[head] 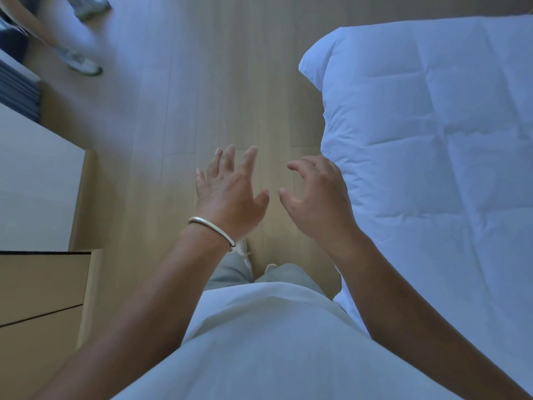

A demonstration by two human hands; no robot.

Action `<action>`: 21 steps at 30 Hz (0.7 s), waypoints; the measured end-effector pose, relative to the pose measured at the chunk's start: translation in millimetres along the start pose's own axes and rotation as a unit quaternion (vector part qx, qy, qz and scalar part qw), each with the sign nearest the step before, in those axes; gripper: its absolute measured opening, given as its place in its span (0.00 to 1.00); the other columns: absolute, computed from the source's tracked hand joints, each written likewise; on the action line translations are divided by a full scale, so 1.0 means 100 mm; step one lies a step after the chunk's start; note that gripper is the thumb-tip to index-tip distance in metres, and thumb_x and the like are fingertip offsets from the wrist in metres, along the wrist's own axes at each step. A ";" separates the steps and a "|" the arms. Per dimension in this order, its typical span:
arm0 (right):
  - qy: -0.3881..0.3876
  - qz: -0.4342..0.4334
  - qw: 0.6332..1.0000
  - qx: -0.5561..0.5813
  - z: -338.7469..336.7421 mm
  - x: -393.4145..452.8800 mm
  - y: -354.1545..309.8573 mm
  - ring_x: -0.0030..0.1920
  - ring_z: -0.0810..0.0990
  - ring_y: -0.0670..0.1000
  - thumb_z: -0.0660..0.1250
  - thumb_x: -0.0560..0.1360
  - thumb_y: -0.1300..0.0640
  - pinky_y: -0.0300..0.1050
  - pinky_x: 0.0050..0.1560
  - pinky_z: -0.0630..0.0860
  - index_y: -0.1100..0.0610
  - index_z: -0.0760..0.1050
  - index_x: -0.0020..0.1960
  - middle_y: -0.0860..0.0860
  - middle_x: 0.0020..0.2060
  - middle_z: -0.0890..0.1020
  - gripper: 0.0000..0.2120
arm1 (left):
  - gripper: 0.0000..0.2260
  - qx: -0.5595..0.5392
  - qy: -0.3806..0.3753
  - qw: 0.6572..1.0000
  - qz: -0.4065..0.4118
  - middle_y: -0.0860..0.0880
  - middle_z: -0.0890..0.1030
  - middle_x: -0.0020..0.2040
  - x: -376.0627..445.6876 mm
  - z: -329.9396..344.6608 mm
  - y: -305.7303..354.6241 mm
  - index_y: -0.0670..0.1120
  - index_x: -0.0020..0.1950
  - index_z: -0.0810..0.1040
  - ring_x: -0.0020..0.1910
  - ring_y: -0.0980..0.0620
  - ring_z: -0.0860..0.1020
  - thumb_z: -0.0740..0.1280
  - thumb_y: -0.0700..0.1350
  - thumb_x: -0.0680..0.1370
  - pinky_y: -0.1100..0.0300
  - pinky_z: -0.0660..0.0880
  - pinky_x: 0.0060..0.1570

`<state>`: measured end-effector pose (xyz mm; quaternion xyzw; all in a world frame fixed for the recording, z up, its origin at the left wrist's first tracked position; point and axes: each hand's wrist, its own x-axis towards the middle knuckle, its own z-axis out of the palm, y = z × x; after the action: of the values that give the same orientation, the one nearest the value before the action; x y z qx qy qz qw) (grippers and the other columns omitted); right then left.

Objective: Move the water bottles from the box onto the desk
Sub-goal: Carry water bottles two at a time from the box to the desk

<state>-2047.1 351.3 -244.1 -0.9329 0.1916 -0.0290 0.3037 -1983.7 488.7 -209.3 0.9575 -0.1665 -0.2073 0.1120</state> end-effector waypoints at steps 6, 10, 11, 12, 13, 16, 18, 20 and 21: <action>0.008 0.032 0.999 -0.011 -0.03 0.84 0.10 0.69 0.69 0.54 0.71 0.72 0.50 0.53 0.71 0.66 0.53 0.76 0.65 0.52 0.64 0.76 0.22 | 0.33 0.006 -0.020 0.999 0.029 0.46 0.48 0.81 0.96 -0.17 0.14 0.56 0.80 0.48 0.80 0.47 0.44 0.62 0.56 0.80 0.42 0.46 0.77; 0.019 0.057 0.998 -0.018 -0.05 1.65 0.14 0.68 0.70 0.55 0.72 0.72 0.52 0.53 0.71 0.65 0.54 0.77 0.65 0.53 0.63 0.76 0.22 | 0.33 -0.005 -0.019 0.998 0.064 0.46 0.49 0.81 1.85 -0.37 0.24 0.55 0.80 0.49 0.80 0.46 0.44 0.62 0.56 0.79 0.42 0.46 0.77; 0.021 0.064 0.998 -0.020 -0.06 1.84 0.13 0.68 0.70 0.55 0.72 0.72 0.52 0.52 0.70 0.65 0.55 0.77 0.64 0.53 0.63 0.77 0.22 | 0.33 -0.006 -0.018 0.997 0.072 0.46 0.49 0.81 2.05 -0.44 0.26 0.55 0.80 0.49 0.80 0.46 0.44 0.62 0.56 0.80 0.41 0.46 0.76; 0.021 0.074 0.997 -0.020 -0.09 2.08 0.11 0.67 0.70 0.55 0.72 0.72 0.52 0.51 0.70 0.65 0.55 0.77 0.64 0.53 0.63 0.77 0.22 | 0.33 -0.011 -0.021 0.996 0.080 0.45 0.49 0.81 2.30 -0.54 0.29 0.55 0.80 0.49 0.80 0.46 0.44 0.62 0.56 0.80 0.41 0.46 0.76; 0.018 0.081 0.996 -0.021 -0.11 2.30 0.08 0.67 0.70 0.55 0.72 0.72 0.52 0.51 0.70 0.65 0.55 0.77 0.64 0.54 0.62 0.77 0.22 | 0.33 -0.015 -0.023 0.996 0.085 0.45 0.50 0.81 2.50 -0.63 0.30 0.54 0.80 0.50 0.80 0.46 0.45 0.62 0.56 0.80 0.41 0.47 0.76; 0.024 0.082 0.996 -0.025 -0.16 2.92 -0.05 0.65 0.72 0.55 0.73 0.71 0.51 0.52 0.68 0.67 0.55 0.78 0.63 0.54 0.60 0.78 0.21 | 0.33 -0.017 -0.026 0.995 0.098 0.45 0.50 0.81 3.06 -0.92 0.33 0.55 0.80 0.50 0.80 0.46 0.45 0.62 0.56 0.79 0.41 0.47 0.76; 0.033 0.083 0.996 -0.020 -0.18 3.32 -0.14 0.64 0.72 0.56 0.73 0.71 0.52 0.53 0.67 0.68 0.55 0.78 0.62 0.54 0.59 0.78 0.21 | 0.33 -0.012 -0.025 0.993 0.112 0.45 0.50 0.81 3.42 -1.11 0.34 0.55 0.80 0.50 0.80 0.46 0.45 0.62 0.56 0.79 0.41 0.47 0.76; 0.036 0.085 0.996 -0.017 -0.19 3.67 -0.23 0.64 0.73 0.56 0.73 0.71 0.52 0.54 0.67 0.68 0.55 0.78 0.63 0.54 0.60 0.78 0.21 | 0.33 -0.013 -0.017 0.993 0.113 0.45 0.50 0.81 3.75 -1.30 0.33 0.54 0.80 0.50 0.80 0.46 0.46 0.62 0.56 0.79 0.40 0.48 0.76; 0.034 0.086 0.996 -0.017 -0.19 3.80 -0.26 0.64 0.72 0.56 0.73 0.71 0.52 0.54 0.67 0.68 0.55 0.77 0.63 0.54 0.60 0.78 0.21 | 0.33 -0.014 -0.014 0.993 0.112 0.45 0.51 0.81 3.87 -1.38 0.33 0.54 0.80 0.50 0.80 0.46 0.46 0.63 0.56 0.79 0.41 0.48 0.76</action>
<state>-1690.3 217.0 -237.3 -0.9163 0.2819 -0.0316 0.2826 -1600.9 337.5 -216.6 0.9280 -0.2718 -0.2093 0.1454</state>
